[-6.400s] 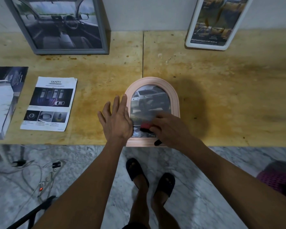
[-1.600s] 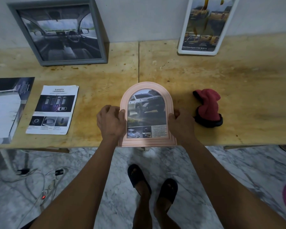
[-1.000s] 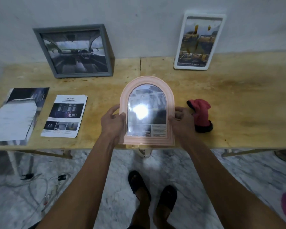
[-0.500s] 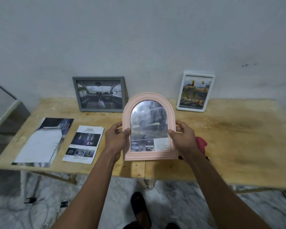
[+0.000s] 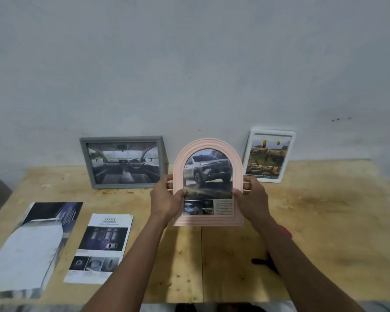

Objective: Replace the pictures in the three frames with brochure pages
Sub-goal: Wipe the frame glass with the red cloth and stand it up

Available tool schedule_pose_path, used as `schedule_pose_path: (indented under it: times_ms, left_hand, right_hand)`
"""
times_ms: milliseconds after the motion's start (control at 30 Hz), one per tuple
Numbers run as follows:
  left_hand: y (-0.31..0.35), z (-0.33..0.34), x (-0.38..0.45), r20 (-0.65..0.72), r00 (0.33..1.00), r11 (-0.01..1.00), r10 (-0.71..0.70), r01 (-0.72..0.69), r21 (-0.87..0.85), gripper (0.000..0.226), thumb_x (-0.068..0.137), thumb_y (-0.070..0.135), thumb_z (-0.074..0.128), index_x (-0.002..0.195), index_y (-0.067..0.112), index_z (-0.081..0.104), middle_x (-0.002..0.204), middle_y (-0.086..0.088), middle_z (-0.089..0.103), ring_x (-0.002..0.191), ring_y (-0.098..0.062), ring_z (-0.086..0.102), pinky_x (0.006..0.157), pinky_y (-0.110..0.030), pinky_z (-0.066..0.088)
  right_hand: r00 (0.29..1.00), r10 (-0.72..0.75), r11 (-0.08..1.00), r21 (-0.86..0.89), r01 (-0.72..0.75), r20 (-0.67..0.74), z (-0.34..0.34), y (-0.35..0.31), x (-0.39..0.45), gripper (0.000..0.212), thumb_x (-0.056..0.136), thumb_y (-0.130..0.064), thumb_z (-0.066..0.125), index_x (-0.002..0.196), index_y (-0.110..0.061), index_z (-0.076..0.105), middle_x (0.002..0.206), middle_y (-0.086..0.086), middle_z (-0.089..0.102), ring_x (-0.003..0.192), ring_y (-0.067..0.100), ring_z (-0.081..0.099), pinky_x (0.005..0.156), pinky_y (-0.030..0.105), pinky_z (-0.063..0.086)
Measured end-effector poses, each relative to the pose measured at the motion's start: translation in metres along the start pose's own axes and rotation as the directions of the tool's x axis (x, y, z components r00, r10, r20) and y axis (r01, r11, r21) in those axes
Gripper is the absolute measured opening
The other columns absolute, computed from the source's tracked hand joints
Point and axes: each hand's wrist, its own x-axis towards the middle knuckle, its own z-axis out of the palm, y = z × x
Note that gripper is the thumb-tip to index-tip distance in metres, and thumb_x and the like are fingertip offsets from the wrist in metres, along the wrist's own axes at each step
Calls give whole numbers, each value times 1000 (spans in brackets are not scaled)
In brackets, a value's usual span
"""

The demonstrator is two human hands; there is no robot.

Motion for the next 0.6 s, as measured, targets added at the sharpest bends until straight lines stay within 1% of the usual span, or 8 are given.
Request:
schedule_pose_path:
  times_ms: [67, 133, 233, 367, 400, 467, 533, 600]
  left_hand:
    - [2, 11, 20, -16, 1000, 1000, 16, -16, 20, 50, 84, 12, 78, 130, 12, 57, 100, 0, 65, 90, -19, 65, 85, -42, 60]
    - [2, 21, 39, -41, 999, 1000, 22, -21, 21, 50, 84, 12, 77, 130, 14, 57, 104, 0, 66, 95, -20, 64, 87, -42, 59]
    - [1, 37, 61, -90, 996, 1000, 15, -13, 24, 50, 85, 10, 76, 132, 13, 58, 112, -2, 66, 100, -17, 62, 90, -36, 57]
    - [-3, 52, 92, -142, 990, 997, -7, 18, 72, 46, 84, 11, 77, 128, 11, 62, 114, -5, 71, 100, -18, 65, 93, -40, 57]
    - [-5, 55, 100, -158, 987, 997, -17, 29, 76, 46, 83, 11, 78, 127, 12, 63, 114, -5, 71, 101, -19, 67, 93, -41, 57]
    - [-8, 59, 112, -176, 984, 995, -31, 48, 93, 48, 84, 10, 77, 130, 10, 61, 116, -6, 71, 100, -19, 67, 92, -38, 57]
    - [-10, 62, 122, -183, 982, 993, -39, 59, 103, 49, 85, 9, 77, 131, 8, 60, 118, -7, 71, 98, -17, 65, 92, -35, 56]
    - [-15, 64, 131, -188, 981, 993, -50, 68, 94, 49, 84, 9, 77, 130, 8, 61, 118, -7, 71, 99, -17, 66, 95, -39, 56]
  right_hand:
    - [1000, 20, 1000, -20, -20, -3, 9, 1, 23, 37, 90, -15, 68, 123, -15, 52, 104, -5, 58, 91, 17, 61, 66, 21, 51]
    - [999, 30, 999, -34, -30, -10, 19, 4, 45, 35, 92, -18, 66, 124, -16, 52, 104, -6, 59, 94, 19, 62, 72, 27, 53]
    - [999, 32, 997, -69, -31, 11, 30, 8, 77, 30, 96, -23, 60, 124, -17, 50, 106, -4, 60, 91, 15, 58, 76, 31, 52]
    - [999, 6, 999, -50, -4, 43, 42, 13, 109, 19, 98, -23, 54, 116, -17, 51, 102, -3, 59, 91, 16, 60, 73, 26, 50]
    - [999, -2, 998, -60, 4, 40, 46, 13, 116, 20, 98, -24, 54, 116, -16, 52, 102, -3, 60, 90, 16, 60, 70, 21, 49]
    - [999, -14, 997, -77, 18, 45, 55, 15, 128, 24, 97, -23, 56, 118, -12, 54, 103, -1, 61, 87, 12, 57, 63, 12, 41]
    - [999, -11, 998, -69, 13, 38, 62, 16, 137, 25, 96, -21, 59, 119, -10, 57, 104, 0, 62, 87, 11, 56, 66, 11, 39]
    - [999, 0, 998, -61, 2, 38, 67, 18, 144, 25, 95, -19, 60, 119, -10, 57, 103, -1, 62, 87, 12, 56, 65, 9, 38]
